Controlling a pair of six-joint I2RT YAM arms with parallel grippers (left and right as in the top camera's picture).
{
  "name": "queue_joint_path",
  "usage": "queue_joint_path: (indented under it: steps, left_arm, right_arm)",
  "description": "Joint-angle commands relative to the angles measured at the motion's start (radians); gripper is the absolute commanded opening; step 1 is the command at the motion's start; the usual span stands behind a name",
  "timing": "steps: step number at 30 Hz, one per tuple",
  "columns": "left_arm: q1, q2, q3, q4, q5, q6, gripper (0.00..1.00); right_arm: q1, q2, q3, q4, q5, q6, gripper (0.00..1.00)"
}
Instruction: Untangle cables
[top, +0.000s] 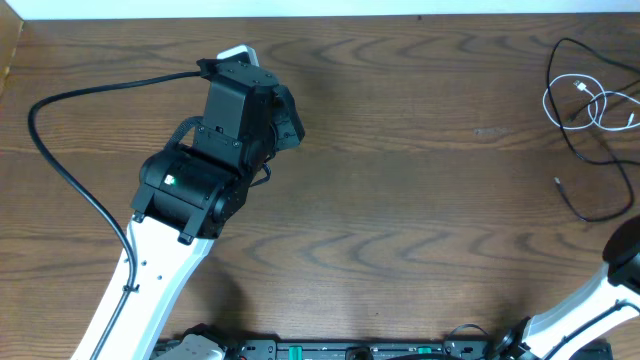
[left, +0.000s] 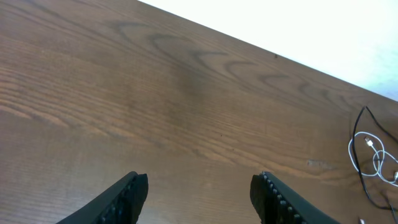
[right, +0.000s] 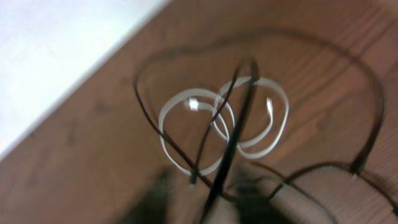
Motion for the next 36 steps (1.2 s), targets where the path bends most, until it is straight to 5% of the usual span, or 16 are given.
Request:
queue_joint_path:
  steps: [1,9,16,19,20,28,36]
  left_arm:
    - [0.005,0.007,0.008,0.001,-0.020,0.010,0.58]
    - [0.005,0.007,0.008,0.005,-0.020,0.162,0.58]
    - [0.005,0.028,0.008,0.031,-0.021,0.393,0.67]
    - [0.005,0.057,0.007,0.026,-0.039,0.457,0.72]
    - [0.005,0.066,0.007,0.024,-0.043,0.459,0.99]
    - [0.005,0.153,0.004,-0.019,-0.042,0.452,1.00]
    - [0.005,0.191,0.002,-0.019,-0.042,0.452,1.00]
  right_arm:
    - [0.008,0.031,0.007,-0.081,-0.005,-0.018,0.99]
    - [0.011,-0.013,0.008,-0.311,-0.032,-0.017,0.99]
    - [0.114,-0.184,0.008,-0.449,-0.315,-0.292,0.99]
    - [0.225,-0.271,0.008,-0.476,-0.266,-0.320,0.99]
    - [0.273,-0.307,0.008,-0.480,-0.195,-0.311,0.99]
    - [0.491,-0.479,0.008,-0.509,0.108,-0.222,0.99]
    - [0.497,-0.592,0.008,-0.631,0.108,-0.204,0.99]
